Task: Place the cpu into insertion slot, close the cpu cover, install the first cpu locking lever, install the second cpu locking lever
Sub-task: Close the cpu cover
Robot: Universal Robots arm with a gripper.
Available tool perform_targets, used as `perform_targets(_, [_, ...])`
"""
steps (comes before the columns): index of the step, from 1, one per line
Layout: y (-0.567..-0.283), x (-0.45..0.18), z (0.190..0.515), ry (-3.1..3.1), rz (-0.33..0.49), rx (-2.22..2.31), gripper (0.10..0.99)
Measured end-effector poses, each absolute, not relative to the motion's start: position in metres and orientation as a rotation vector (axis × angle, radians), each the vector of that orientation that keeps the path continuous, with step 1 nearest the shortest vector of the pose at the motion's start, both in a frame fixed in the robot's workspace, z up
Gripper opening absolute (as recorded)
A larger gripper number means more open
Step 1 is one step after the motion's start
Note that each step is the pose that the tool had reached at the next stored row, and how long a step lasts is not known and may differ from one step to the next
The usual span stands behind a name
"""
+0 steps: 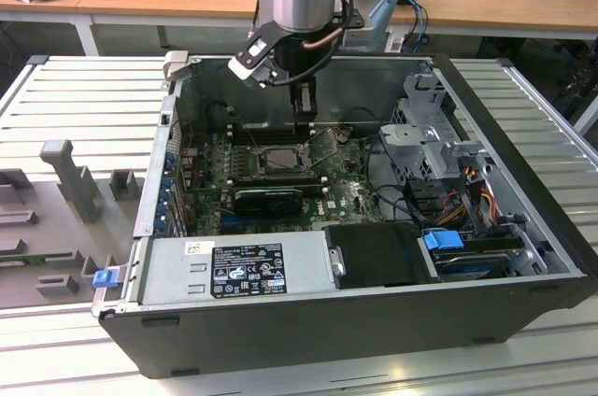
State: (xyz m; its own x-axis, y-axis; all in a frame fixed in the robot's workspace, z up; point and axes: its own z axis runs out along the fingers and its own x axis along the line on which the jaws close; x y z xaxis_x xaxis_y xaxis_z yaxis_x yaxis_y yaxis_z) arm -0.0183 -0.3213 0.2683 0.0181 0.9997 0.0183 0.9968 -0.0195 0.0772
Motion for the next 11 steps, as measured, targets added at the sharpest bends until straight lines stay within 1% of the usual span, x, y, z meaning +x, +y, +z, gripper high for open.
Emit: perform_targets(11, [-0.321, -0.003, 0.272, 2.170, 0.103, 2.211, 0.106])
